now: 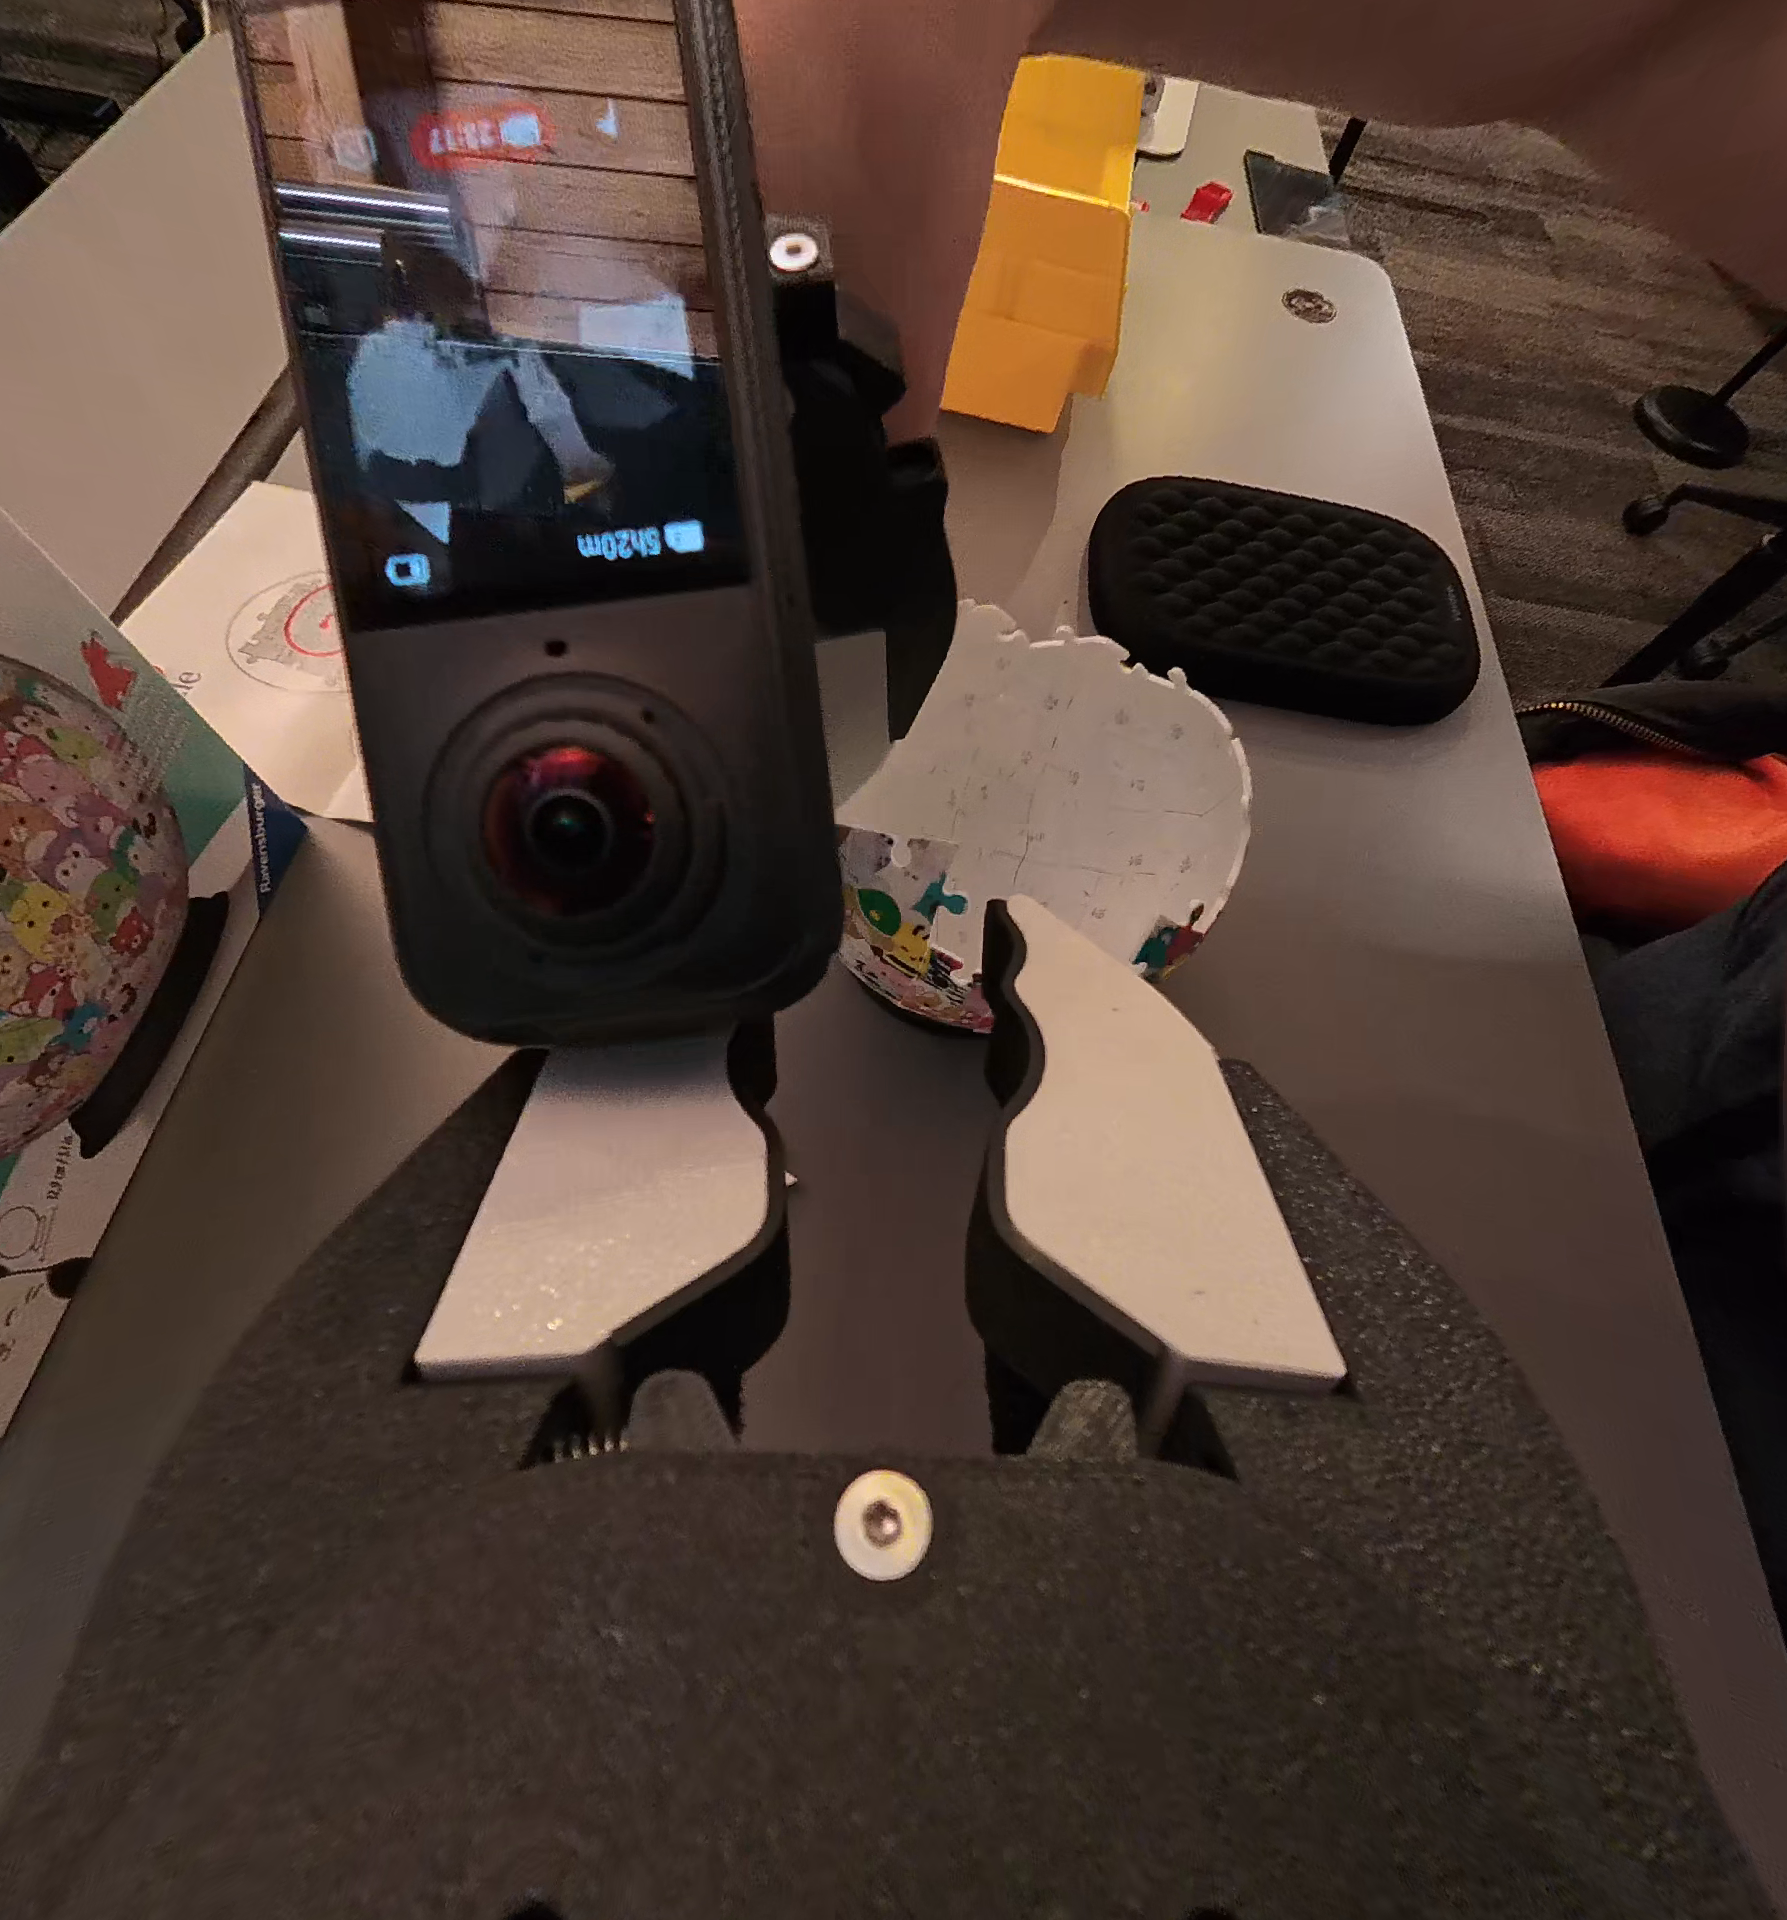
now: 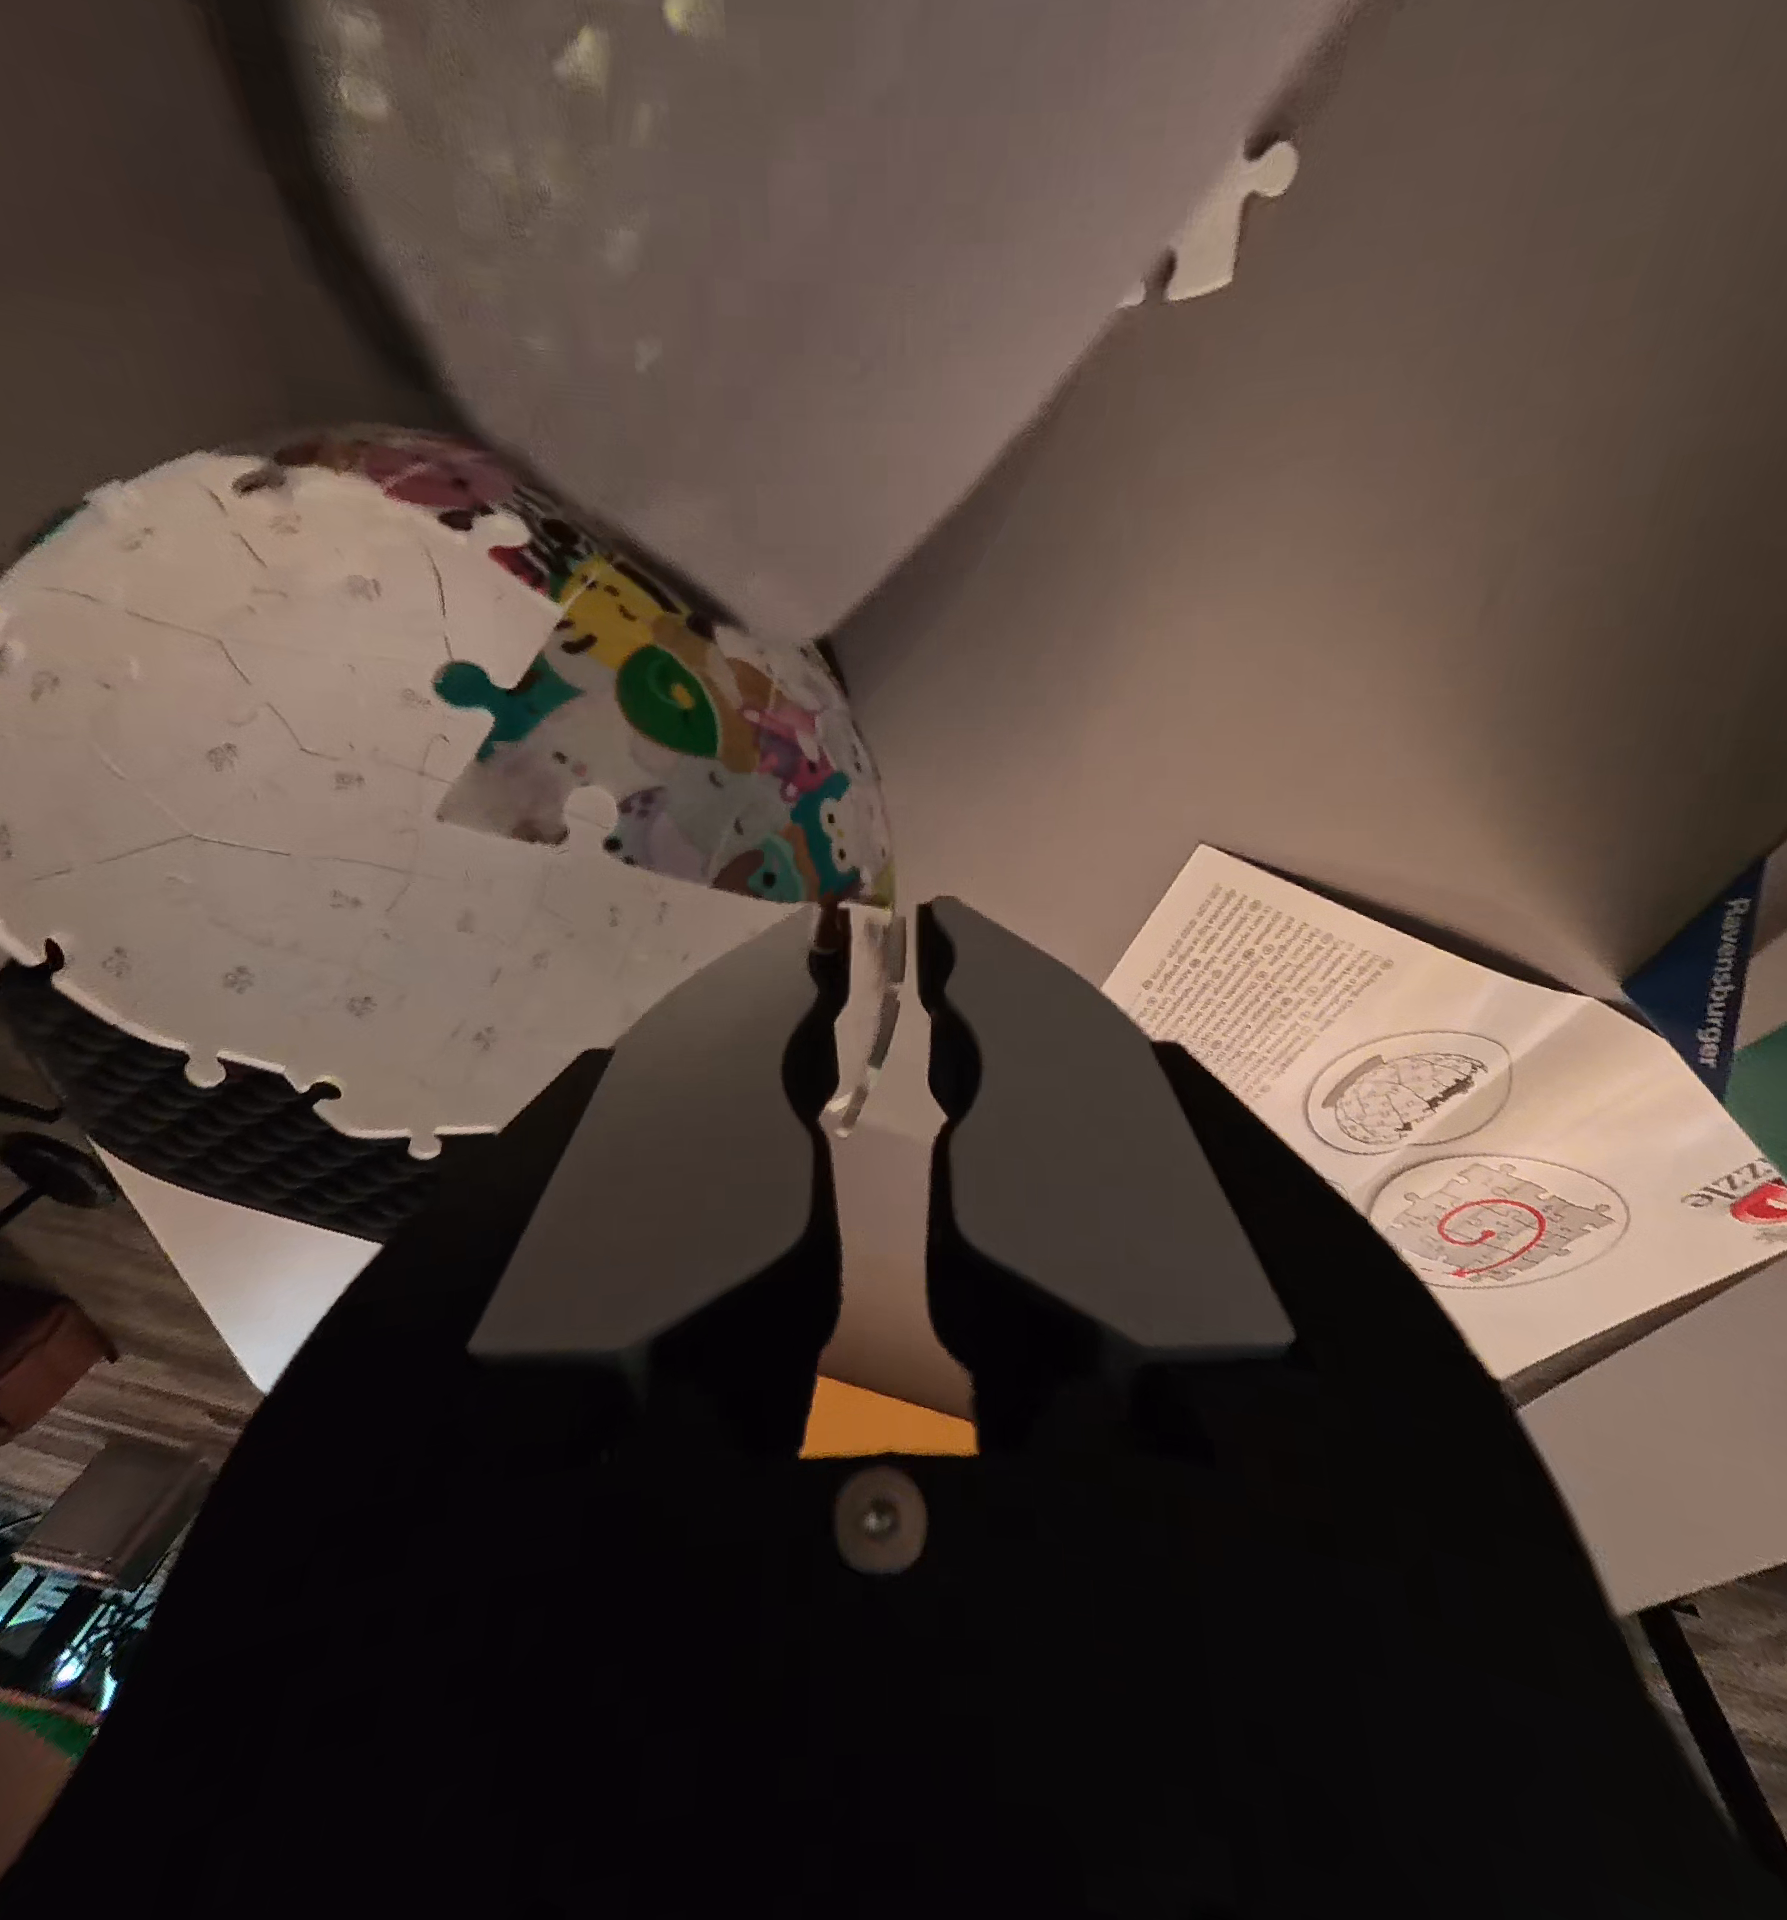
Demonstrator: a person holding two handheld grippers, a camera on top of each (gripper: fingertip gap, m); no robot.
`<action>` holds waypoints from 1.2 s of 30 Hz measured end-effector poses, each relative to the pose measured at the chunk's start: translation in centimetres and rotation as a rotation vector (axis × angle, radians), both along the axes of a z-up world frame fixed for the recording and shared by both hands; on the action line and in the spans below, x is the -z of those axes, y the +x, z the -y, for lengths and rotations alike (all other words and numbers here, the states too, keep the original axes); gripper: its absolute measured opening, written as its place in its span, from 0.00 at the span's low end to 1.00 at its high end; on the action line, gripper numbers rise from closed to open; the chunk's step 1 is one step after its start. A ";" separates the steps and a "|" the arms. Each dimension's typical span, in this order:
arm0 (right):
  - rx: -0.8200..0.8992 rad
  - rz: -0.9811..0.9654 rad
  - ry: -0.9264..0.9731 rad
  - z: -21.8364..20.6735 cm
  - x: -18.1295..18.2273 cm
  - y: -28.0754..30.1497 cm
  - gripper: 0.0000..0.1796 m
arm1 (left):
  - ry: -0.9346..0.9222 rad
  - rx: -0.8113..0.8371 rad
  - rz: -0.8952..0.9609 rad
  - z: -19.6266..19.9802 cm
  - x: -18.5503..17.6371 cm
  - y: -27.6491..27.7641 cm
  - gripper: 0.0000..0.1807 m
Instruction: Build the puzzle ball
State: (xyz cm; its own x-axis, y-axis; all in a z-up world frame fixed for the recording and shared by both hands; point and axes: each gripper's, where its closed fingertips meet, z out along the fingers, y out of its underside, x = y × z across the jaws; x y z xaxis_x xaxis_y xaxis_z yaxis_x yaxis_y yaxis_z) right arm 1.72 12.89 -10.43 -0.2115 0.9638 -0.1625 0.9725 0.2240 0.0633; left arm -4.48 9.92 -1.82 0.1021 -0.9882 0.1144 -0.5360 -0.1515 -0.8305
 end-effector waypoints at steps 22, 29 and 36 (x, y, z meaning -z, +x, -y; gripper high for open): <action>0.054 0.037 0.028 -0.1 -0.1 0.2 0.03 | 0.001 0.007 -0.026 0.4 0.6 0.1 0.20; 0.060 0.046 0.014 0.2 -0.1 0.4 0.03 | 0.002 -0.005 -0.016 0.2 0.4 -0.1 0.20; 0.049 -0.036 0.036 0.0 -1.1 -0.2 0.11 | 0.006 -0.009 -0.007 0.3 0.0 -0.3 0.21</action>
